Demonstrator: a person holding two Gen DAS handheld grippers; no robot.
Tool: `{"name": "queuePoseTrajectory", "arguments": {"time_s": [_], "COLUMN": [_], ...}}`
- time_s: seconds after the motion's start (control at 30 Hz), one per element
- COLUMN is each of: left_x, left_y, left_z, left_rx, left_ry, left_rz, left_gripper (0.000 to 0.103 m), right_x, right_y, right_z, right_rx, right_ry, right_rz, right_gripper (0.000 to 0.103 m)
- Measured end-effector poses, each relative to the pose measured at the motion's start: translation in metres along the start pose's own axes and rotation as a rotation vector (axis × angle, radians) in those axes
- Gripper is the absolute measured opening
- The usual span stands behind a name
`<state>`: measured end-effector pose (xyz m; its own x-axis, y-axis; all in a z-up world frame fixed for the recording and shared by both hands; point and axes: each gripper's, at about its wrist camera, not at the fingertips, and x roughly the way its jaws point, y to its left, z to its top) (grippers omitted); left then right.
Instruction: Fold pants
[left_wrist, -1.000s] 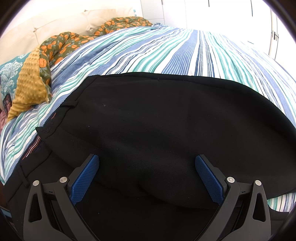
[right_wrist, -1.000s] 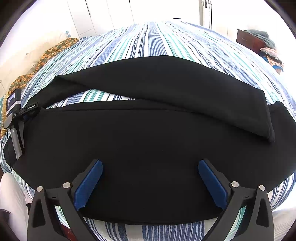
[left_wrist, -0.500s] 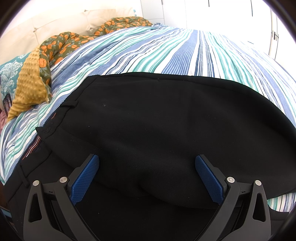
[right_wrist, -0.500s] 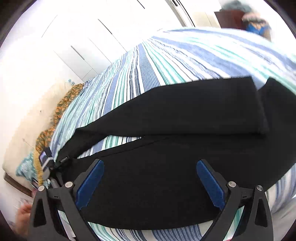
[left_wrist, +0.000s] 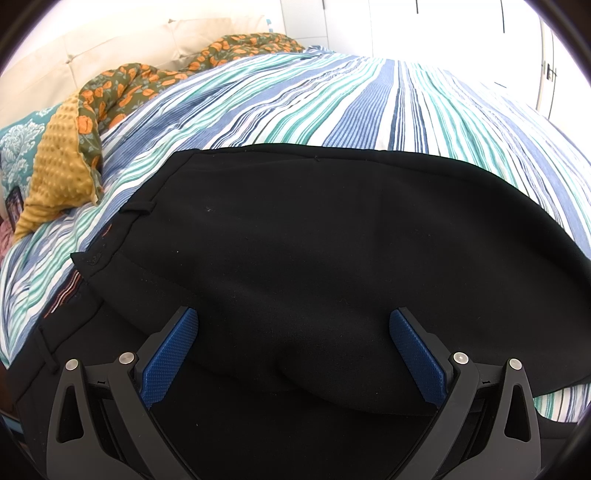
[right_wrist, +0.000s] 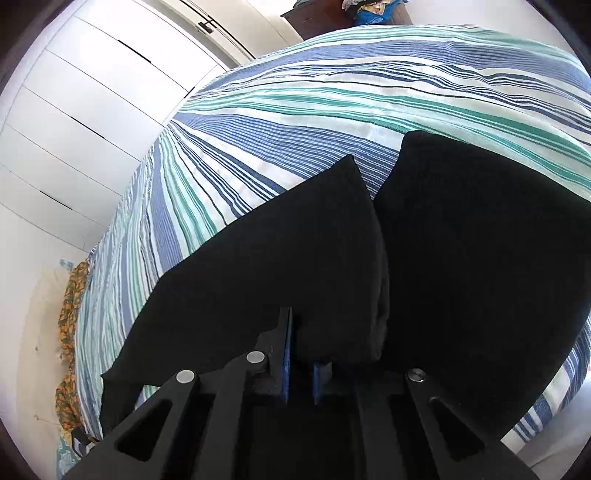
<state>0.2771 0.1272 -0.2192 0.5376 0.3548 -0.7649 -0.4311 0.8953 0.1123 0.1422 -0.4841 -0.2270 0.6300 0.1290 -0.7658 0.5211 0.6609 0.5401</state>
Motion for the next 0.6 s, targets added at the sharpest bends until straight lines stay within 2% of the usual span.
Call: {"name": "queuePoseTrajectory", "arguments": {"time_s": [0.2, 0.27, 0.33, 0.37, 0.47, 0.53, 0.6], "left_x": [0.003, 0.005, -0.003, -0.009, -0.034, -0.043, -0.037], "left_y": [-0.002, -0.001, 0.005, 0.012, 0.034, 0.036, 0.028], "left_z": [0.001, 0.005, 0.014, 0.017, 0.028, 0.048, 0.07], "left_rx": [-0.002, -0.015, -0.017, -0.048, -0.183, -0.201, -0.201], "left_ry": [0.007, 0.044, 0.131, 0.166, 0.185, 0.183, 0.226], "left_rz": [0.012, 0.014, -0.029, -0.075, -0.344, -0.455, -0.57], "left_gripper": [0.103, 0.103, 0.102, 0.102, 0.102, 0.102, 0.102], "right_x": [-0.046, -0.058, -0.07, -0.076, -0.095, -0.106, -0.115], "right_y": [0.037, 0.048, 0.057, 0.061, 0.07, 0.079, 0.088], "right_z": [0.009, 0.018, 0.021, 0.023, 0.029, 0.03, 0.025], "right_rx": [-0.175, -0.207, -0.225, -0.229, -0.249, -0.291, -0.339], "right_ry": [-0.063, -0.08, -0.095, -0.101, -0.118, -0.13, -0.14], "right_rz": [0.098, 0.125, 0.158, 0.177, 0.227, 0.244, 0.256], "right_gripper": [0.006, 0.006, 0.006, 0.006, 0.006, 0.006, 0.006]}}
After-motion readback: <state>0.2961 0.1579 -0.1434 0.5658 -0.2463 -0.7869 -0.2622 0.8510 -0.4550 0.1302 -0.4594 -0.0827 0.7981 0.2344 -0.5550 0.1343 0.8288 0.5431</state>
